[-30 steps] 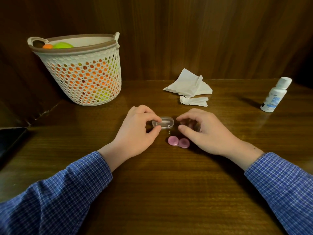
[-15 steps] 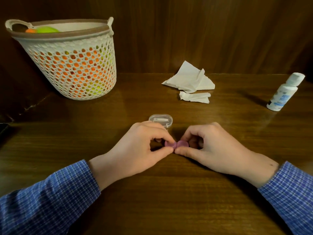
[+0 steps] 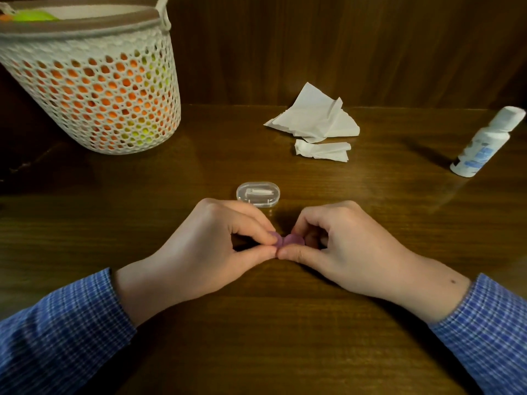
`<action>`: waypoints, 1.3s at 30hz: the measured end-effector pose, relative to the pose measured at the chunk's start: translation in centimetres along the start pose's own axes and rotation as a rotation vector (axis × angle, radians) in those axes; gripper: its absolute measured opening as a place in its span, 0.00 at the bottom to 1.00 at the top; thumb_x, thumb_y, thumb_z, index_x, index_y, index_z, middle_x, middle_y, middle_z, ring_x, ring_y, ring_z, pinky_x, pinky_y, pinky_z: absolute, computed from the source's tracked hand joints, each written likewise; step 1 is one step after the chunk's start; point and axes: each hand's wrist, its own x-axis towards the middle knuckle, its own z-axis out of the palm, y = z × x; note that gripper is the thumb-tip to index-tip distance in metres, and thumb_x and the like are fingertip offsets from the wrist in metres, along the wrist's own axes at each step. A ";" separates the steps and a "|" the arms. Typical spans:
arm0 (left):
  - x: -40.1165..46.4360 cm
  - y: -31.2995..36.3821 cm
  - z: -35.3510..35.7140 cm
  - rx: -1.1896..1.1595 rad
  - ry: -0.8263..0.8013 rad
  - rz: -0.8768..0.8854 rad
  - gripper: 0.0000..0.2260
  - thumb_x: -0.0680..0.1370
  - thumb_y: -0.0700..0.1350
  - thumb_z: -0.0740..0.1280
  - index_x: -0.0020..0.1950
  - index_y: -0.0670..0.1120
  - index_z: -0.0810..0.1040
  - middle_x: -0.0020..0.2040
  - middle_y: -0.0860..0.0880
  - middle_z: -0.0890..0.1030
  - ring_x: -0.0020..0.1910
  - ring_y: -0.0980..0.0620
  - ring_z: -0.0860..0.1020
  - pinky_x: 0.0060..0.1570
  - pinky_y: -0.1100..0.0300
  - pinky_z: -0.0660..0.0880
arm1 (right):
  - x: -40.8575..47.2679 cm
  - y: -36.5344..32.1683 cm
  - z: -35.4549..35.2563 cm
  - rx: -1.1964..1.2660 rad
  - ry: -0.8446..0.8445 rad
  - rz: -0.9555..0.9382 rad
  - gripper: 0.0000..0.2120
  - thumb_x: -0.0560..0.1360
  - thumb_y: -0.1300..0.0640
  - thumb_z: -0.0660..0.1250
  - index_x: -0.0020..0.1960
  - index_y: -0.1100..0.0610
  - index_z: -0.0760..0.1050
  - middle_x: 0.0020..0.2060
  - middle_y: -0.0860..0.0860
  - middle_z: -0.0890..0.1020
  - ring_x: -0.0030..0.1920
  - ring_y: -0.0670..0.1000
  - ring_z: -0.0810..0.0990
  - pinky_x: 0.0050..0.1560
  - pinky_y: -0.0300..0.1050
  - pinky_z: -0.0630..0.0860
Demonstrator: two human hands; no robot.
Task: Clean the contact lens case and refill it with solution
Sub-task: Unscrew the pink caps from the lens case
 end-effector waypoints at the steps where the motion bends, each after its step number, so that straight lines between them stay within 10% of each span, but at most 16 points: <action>1: 0.0 0.0 0.0 0.000 -0.001 0.002 0.07 0.74 0.49 0.75 0.50 0.52 0.89 0.50 0.59 0.86 0.51 0.64 0.83 0.51 0.65 0.81 | 0.1 0.1 0.0 0.011 -0.008 -0.005 0.18 0.69 0.32 0.68 0.45 0.45 0.82 0.34 0.41 0.82 0.39 0.41 0.82 0.36 0.34 0.77; 39: 0.1 -0.1 0.1 0.047 -0.012 0.074 0.05 0.75 0.44 0.76 0.50 0.48 0.89 0.51 0.56 0.86 0.52 0.64 0.83 0.53 0.69 0.78 | 2.0 2.4 -0.7 0.132 -0.172 -0.271 0.11 0.74 0.47 0.75 0.47 0.54 0.83 0.34 0.48 0.83 0.34 0.51 0.81 0.31 0.41 0.76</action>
